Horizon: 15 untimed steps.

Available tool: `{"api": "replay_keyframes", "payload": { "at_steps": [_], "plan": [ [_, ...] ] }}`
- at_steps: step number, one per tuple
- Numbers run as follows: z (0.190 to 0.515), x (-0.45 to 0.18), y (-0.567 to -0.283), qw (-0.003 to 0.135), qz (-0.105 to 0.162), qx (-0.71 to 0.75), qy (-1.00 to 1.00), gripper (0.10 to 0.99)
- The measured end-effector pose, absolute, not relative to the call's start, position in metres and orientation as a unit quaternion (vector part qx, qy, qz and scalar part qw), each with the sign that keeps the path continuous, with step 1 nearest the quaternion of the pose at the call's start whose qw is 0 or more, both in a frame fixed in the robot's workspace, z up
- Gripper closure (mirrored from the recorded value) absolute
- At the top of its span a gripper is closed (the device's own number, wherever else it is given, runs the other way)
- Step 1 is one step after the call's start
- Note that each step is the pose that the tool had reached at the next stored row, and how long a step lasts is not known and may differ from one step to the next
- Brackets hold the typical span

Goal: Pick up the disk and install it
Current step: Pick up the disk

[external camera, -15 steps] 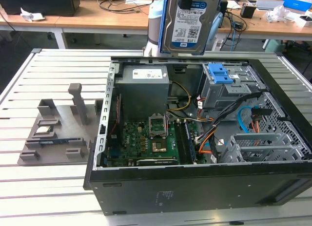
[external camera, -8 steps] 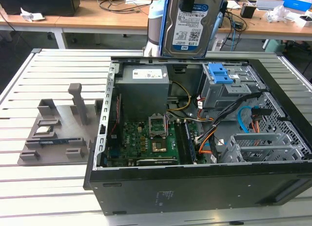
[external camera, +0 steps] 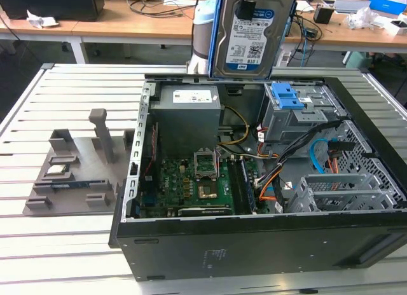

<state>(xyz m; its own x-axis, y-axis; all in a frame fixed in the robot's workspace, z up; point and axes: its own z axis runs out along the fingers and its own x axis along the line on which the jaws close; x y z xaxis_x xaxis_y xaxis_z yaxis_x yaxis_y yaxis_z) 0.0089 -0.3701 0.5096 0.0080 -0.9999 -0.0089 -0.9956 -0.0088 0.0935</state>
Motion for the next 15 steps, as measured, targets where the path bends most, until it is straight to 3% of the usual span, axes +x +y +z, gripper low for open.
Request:
{"api": "replay_keyframes", "payload": {
  "at_steps": [15],
  "plan": [
    [0.509,0.009,-0.399,0.03,-0.036,0.709,-0.703,0.722]
  ]
}}
